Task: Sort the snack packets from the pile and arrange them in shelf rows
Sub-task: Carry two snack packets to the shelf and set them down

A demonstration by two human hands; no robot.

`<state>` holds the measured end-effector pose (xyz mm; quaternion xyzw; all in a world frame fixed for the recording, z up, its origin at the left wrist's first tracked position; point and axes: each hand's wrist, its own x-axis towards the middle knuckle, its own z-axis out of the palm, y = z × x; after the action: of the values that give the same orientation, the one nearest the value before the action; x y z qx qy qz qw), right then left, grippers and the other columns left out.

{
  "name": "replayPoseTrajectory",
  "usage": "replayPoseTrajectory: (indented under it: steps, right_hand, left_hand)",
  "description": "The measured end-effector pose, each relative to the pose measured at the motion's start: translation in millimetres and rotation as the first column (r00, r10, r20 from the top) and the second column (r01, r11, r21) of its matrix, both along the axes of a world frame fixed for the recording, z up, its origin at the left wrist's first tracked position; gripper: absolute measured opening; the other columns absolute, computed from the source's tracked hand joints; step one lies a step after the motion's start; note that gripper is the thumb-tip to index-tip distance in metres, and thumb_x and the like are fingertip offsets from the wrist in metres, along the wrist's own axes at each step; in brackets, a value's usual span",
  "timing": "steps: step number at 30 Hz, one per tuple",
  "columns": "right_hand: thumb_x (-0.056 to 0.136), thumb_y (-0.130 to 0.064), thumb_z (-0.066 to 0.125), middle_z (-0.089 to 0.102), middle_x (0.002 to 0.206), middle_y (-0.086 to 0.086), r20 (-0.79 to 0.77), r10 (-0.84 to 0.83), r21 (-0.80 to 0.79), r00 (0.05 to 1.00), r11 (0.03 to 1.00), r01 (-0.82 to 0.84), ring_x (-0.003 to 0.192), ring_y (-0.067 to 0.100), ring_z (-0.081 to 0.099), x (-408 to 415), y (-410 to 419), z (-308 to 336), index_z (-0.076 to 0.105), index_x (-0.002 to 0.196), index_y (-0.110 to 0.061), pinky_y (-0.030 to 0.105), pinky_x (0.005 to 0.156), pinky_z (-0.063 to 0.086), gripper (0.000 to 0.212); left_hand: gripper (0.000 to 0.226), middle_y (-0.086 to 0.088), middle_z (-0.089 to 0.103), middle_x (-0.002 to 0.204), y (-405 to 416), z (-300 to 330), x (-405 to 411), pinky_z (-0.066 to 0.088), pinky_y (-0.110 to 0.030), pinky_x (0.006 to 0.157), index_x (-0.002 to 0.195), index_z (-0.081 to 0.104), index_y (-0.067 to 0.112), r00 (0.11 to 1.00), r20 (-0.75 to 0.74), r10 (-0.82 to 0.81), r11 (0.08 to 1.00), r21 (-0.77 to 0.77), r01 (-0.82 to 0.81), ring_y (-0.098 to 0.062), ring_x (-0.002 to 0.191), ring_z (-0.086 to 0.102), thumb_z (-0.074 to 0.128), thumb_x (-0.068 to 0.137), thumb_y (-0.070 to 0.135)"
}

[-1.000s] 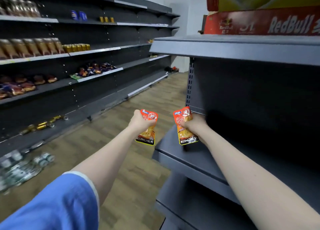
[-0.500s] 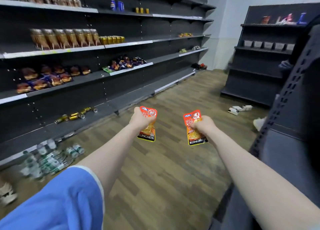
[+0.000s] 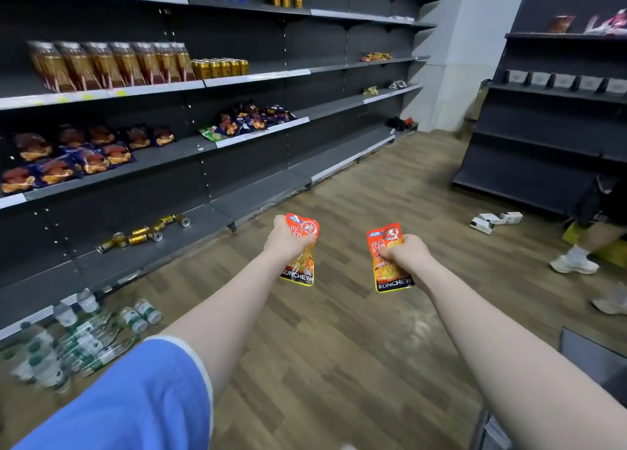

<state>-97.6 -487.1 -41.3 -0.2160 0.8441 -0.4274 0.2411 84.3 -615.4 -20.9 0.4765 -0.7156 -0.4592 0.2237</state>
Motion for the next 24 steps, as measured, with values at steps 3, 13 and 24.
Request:
replayPoseTrajectory:
  steps: [3,13,24]
  right_hand:
    - [0.077,-0.016,0.072,0.067,0.108,0.013,-0.015,0.016,-0.001,1.0,1.0,-0.016,0.101,0.031,0.063,-52,-53,-5,0.062,0.107,-0.008,0.043,0.094,0.049,0.033]
    - [0.075,-0.016,0.073,0.068,0.107,0.014,-0.041,0.065,-0.017,0.997,0.998,-0.065,0.099,0.031,0.064,-247,-218,23,0.062,0.104,-0.008,0.043,0.092,0.05,0.032]
    - [0.077,-0.016,0.073,0.066,0.111,0.013,-0.017,0.061,-0.005,0.998,0.998,-0.061,0.102,0.031,0.063,-407,-401,3,0.061,0.113,-0.007,0.043,0.093,0.049,0.039]
  left_hand:
    - [0.066,-0.009,0.052,0.124,-50,-4,-49,0.044,-0.044,0.099,0.132,0.032,0.012,1.0,0.016,0.011,1.0,-0.017,-0.01,-0.03,0.113,0.053,0.07,0.082,0.032]
    - [0.067,-0.01,0.05,0.128,-202,30,-245,0.043,-0.037,0.093,0.135,0.028,0.012,0.999,0.04,-0.004,0.998,-0.064,0.006,-0.028,0.114,0.052,0.068,0.085,0.032]
    - [0.064,-0.01,0.05,0.126,-398,9,-408,0.043,-0.038,0.09,0.132,0.029,0.012,0.997,0.08,0.018,0.998,-0.059,-0.013,-0.028,0.112,0.052,0.068,0.084,0.032]
